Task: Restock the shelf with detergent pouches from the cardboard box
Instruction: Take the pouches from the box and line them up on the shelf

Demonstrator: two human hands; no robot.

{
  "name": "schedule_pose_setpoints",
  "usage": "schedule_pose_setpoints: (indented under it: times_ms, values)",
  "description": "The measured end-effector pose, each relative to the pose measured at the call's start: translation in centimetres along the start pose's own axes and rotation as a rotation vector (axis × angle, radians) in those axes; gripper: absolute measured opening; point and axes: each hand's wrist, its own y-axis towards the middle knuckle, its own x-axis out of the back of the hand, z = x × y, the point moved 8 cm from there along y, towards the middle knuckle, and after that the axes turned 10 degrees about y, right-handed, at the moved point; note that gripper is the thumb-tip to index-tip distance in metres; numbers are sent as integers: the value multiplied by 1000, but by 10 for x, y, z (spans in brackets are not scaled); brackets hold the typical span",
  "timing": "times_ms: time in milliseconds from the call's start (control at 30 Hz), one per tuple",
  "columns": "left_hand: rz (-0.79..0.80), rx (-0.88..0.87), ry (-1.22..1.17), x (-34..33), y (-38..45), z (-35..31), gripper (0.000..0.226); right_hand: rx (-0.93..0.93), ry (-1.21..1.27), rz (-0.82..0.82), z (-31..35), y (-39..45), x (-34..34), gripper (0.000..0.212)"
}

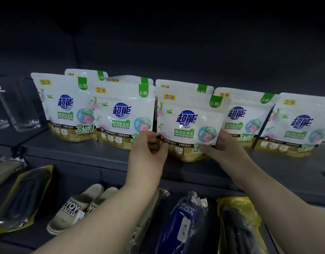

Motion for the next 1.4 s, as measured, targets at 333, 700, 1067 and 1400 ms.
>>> schedule_pose_setpoints:
  times_ms: [333, 700, 1067, 1400]
  values:
    - [-91, -16, 41, 6, -2, 7, 23, -8, -49, 40, -1, -1, -3, 39]
    - [-60, -24, 98, 7, -3, 3, 19, 19, 49, -131, -7, -4, 15, 46]
    - [345, 101, -90, -1, -100, 46, 6, 57, 316, -160, -8, -104, -16, 18]
    - [916, 455, 137, -6, -230, 191, 18, -638, -218, 576, -186, -241, -105, 11]
